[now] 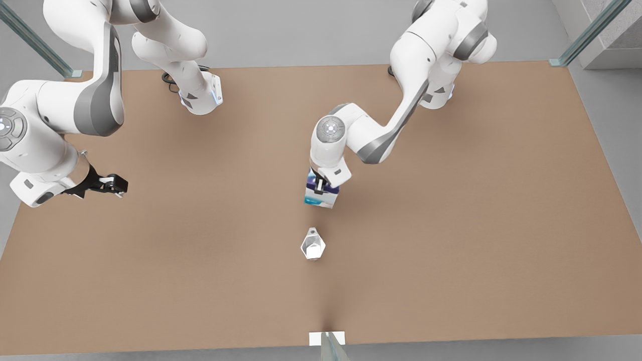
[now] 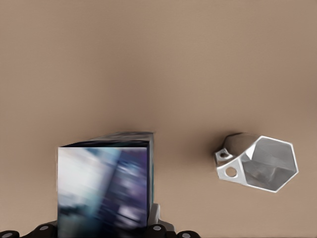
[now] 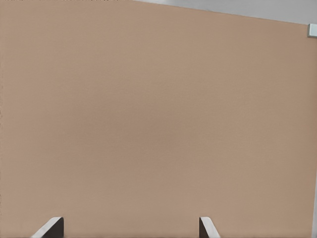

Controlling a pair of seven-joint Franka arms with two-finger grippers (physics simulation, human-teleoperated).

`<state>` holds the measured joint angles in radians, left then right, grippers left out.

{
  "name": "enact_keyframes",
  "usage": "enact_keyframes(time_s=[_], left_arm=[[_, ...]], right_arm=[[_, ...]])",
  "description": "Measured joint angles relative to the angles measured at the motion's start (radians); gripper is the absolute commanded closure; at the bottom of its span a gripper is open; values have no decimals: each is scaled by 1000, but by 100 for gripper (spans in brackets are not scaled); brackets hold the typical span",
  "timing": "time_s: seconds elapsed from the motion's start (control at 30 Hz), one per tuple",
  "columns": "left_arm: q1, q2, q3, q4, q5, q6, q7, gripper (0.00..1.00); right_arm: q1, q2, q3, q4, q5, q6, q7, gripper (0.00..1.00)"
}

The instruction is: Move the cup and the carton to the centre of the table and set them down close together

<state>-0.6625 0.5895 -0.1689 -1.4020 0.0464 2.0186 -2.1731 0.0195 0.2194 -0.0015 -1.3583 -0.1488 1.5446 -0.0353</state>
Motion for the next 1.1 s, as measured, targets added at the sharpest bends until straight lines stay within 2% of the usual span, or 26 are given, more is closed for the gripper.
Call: enact_keyframes(time_s=[0.07,0.13,0.17,0.2,0.53,0.6,0.67,0.73,0.83,0.97,1.0,1.1], left_arm=[[-5,10,0,0,10,0,0,38],[-13,19,0,0,19,0,0,29],[-12,26,0,0,23,0,0,7],[-14,29,0,0,30,1,0,0],[-22,-6,-4,0,71,-16,2,0],[-22,-49,-9,21,68,-87,3,0],[-14,-59,-9,107,62,-193,12,0],[31,-102,-3,123,57,-215,92,0],[217,-146,-6,115,54,-323,522,0],[593,-177,-9,119,52,-424,1438,1],[635,-176,-4,122,54,-423,1633,1],[665,-197,-6,121,92,-425,1773,1]], right_arm=[[1,0,0,-1,0,-1,0,0],[0,0,0,-1,0,-1,0,0],[0,0,0,-1,0,-1,0,0],[1,0,0,-1,0,-1,0,0],[3,6,0,1,0,0,0,0],[4,6,0,1,0,0,0,0],[3,5,0,1,0,0,0,0],[1,5,0,1,0,0,0,0],[1,3,0,1,3,-1,0,0],[3,2,1,2,5,0,0,0],[3,2,0,2,5,2,0,0],[0,-2,0,2,6,0,0,0]])
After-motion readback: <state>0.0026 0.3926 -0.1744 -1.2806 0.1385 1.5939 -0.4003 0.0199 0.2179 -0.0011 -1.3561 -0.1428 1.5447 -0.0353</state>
